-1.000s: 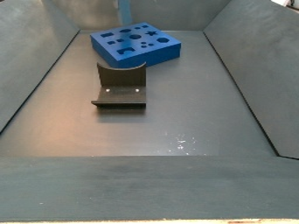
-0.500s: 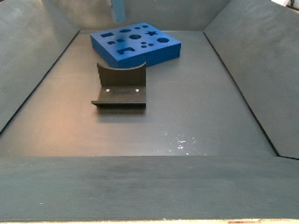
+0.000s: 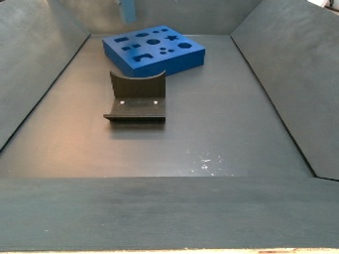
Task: Pick up the rectangle object. Move up. Place the rectangle object on the fixture. Regrasp the rectangle object. Move to above the board. Insert the rectangle object.
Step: Insert the rectangle object.
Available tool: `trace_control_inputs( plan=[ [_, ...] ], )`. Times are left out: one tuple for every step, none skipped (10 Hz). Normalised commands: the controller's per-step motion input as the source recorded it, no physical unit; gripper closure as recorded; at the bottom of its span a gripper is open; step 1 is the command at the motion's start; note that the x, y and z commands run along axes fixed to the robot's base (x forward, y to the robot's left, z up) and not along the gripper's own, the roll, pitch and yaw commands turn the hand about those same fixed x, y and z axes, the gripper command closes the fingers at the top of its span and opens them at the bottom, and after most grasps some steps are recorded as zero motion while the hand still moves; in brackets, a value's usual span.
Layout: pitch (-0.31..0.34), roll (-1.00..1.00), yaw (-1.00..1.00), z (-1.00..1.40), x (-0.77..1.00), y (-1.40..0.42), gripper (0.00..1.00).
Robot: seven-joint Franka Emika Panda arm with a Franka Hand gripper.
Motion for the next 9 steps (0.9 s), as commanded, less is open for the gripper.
trace_control_inputs(
  plan=[
    [-0.477,0.16,0.00,0.09,1.00,0.00,1.00],
    [-0.649,0.24,0.00,0.17,0.91,0.00,1.00],
    [0.000,0.00,0.00,-0.05,0.00,0.00,1.00],
    [-0.149,0.32,-0.16,-0.33,1.00,0.17,1.00],
    [-0.186,0.23,-0.02,-0.33,1.00,0.42,1.00],
    [0.000,0.40,-0.25,0.00,0.24,0.00,1.00],
    [0.337,0.66,-0.15,-0.16,0.00,0.06,1.00],
    [0.514,0.92,-0.17,0.00,-0.06,0.31,1.00],
    [0.137,0.16,0.00,-0.03,-0.07,0.02,1.00]
  ],
)
